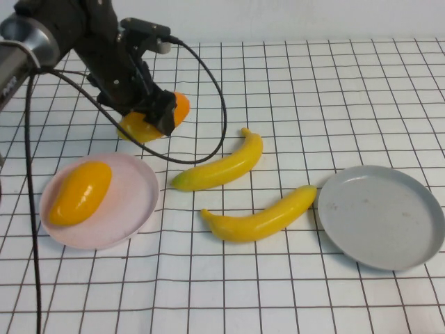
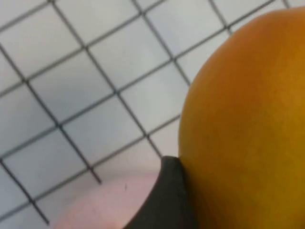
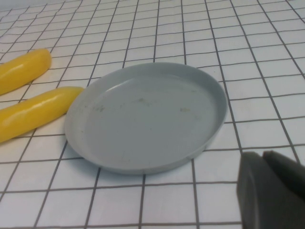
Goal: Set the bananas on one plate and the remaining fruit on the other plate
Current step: Put one type of fruit in the left plate, then put another type of fruit in the right plate
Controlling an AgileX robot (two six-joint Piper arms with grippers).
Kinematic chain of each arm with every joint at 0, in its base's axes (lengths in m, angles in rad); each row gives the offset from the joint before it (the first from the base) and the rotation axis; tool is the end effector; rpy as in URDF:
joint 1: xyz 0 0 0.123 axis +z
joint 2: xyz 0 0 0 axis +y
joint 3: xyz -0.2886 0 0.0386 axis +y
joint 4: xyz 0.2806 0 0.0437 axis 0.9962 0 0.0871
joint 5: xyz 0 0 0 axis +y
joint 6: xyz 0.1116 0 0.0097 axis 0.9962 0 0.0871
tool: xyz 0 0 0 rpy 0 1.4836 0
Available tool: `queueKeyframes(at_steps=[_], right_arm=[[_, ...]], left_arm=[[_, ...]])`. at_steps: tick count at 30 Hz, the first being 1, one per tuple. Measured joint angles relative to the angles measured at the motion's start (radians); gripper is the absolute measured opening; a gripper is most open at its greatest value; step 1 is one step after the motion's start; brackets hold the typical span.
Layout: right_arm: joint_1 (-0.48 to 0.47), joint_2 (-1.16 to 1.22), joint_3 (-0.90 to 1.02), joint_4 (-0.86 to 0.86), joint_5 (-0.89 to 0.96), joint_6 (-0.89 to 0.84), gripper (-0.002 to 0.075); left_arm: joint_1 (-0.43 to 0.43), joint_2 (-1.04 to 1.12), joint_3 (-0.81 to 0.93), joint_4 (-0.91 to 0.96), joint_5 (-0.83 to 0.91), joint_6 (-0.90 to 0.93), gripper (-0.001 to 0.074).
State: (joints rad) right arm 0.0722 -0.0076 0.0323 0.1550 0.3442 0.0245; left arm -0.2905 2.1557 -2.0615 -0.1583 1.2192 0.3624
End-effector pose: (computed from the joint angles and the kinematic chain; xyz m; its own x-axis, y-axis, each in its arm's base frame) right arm 0.0996 0.0131 0.1654 -0.2903 0.1489 -0.9453 -0.0738 0.9814 0.1773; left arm 0.4866 -0.1628 0.2553 -0.7578 0.5390 -0.3677 0.5887 0.8078 -0.0292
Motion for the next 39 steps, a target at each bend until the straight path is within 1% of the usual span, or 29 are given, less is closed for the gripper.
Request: queueKeyframes(at_steps=[2, 7, 11, 14, 17, 22, 24, 26, 27, 34, 36, 39], right_arm=[[0.000, 0.000, 0.000, 0.000, 0.000, 0.000, -0.0015], [0.000, 0.000, 0.000, 0.000, 0.000, 0.000, -0.0015], [0.000, 0.000, 0.000, 0.000, 0.000, 0.000, -0.0015], [0.000, 0.000, 0.000, 0.000, 0.000, 0.000, -0.0015], [0.000, 0.000, 0.000, 0.000, 0.000, 0.000, -0.0015], [0.000, 0.000, 0.000, 0.000, 0.000, 0.000, -0.0015], [0.000, 0.000, 0.000, 0.000, 0.000, 0.000, -0.0015], [0.000, 0.000, 0.000, 0.000, 0.000, 0.000, -0.0015], [0.000, 0.000, 0.000, 0.000, 0.000, 0.000, -0.0015], [0.000, 0.000, 0.000, 0.000, 0.000, 0.000, -0.0015], [0.000, 0.000, 0.000, 0.000, 0.000, 0.000, -0.0015], [0.000, 0.000, 0.000, 0.000, 0.000, 0.000, -0.0015]], left_arm=[[0.019, -0.037, 0.085, 0.006, 0.004, -0.018, 0.0559], [0.022, -0.170, 0.323, 0.064, -0.004, -0.090, 0.0559], [0.022, -0.257, 0.526, 0.093, -0.110, -0.161, 0.0559], [0.022, -0.267, 0.623, 0.088, -0.178, -0.217, 0.0559], [0.022, -0.267, 0.666, 0.066, -0.221, -0.238, 0.0559], [0.022, -0.275, 0.672, 0.038, -0.268, -0.218, 0.0559], [0.022, -0.290, 0.672, 0.041, -0.280, -0.214, 0.0597], [0.022, -0.315, 0.672, 0.047, -0.287, -0.211, 0.0652], [0.022, -0.325, 0.672, 0.047, -0.287, -0.211, 0.0663], [0.022, -0.429, 0.672, 0.051, -0.285, -0.202, 0.0668], [0.022, -0.470, 0.674, 0.028, -0.285, -0.168, 0.0668], [0.012, -0.557, 0.695, -0.056, -0.287, -0.080, 0.0668]])
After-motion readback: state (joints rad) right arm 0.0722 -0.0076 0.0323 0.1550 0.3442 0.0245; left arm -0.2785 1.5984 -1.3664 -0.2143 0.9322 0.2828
